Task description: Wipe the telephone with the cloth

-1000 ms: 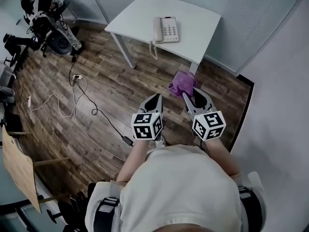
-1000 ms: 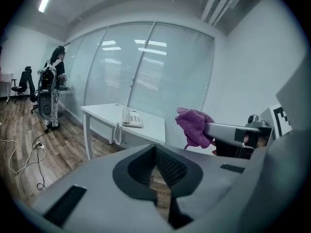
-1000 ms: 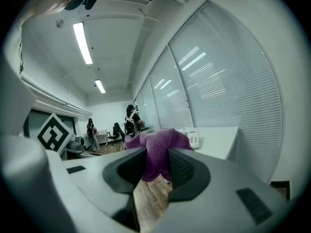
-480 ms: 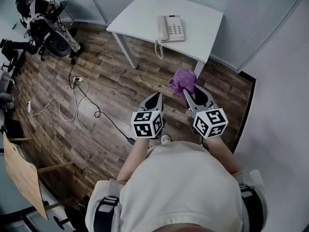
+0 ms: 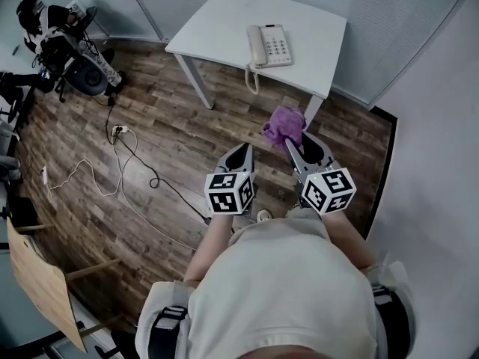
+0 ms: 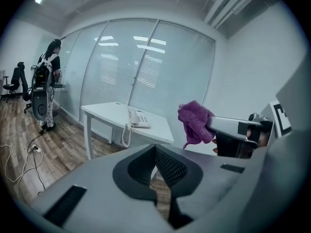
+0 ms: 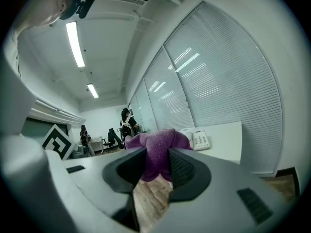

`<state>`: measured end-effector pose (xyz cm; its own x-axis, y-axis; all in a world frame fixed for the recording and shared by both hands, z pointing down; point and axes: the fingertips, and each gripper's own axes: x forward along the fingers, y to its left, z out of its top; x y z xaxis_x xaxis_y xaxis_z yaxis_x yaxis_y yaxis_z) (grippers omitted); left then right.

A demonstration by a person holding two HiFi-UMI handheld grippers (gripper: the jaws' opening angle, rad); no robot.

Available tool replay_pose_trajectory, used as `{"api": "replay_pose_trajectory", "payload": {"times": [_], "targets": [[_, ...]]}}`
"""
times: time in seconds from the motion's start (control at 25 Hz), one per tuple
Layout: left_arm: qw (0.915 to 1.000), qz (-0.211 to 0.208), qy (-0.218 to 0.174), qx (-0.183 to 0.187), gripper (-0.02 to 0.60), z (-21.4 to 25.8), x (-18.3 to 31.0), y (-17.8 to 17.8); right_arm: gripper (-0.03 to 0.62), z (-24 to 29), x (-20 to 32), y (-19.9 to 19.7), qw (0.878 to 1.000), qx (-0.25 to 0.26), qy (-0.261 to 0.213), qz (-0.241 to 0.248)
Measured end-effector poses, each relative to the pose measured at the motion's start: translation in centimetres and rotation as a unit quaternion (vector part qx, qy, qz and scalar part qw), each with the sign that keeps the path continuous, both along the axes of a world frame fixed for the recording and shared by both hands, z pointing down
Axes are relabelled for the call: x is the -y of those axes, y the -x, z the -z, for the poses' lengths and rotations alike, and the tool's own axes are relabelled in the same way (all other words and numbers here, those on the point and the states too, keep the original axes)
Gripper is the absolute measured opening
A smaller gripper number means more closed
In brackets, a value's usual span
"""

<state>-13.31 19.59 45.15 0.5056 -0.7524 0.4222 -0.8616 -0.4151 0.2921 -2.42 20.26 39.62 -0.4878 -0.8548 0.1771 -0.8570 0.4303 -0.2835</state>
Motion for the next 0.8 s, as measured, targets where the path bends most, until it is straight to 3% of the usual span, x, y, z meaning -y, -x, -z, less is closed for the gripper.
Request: {"api": "replay_pose_trajectory", "payload": {"times": [0.44, 0.8], "targets": [[0.9997, 0.009, 0.022, -0.007, 0.02, -1.6, 2.6, 0.8, 0.143, -0.6, 2.1, 0.8, 1.0, 0.008, 0.008, 0.009], [0.9996, 0.02, 0.016, -0.004, 0.02, -1.2, 9.5, -0.3, 0.143, 0.3, 10.3, -0.8, 1.0, 0.01, -0.015, 0.013]]}}
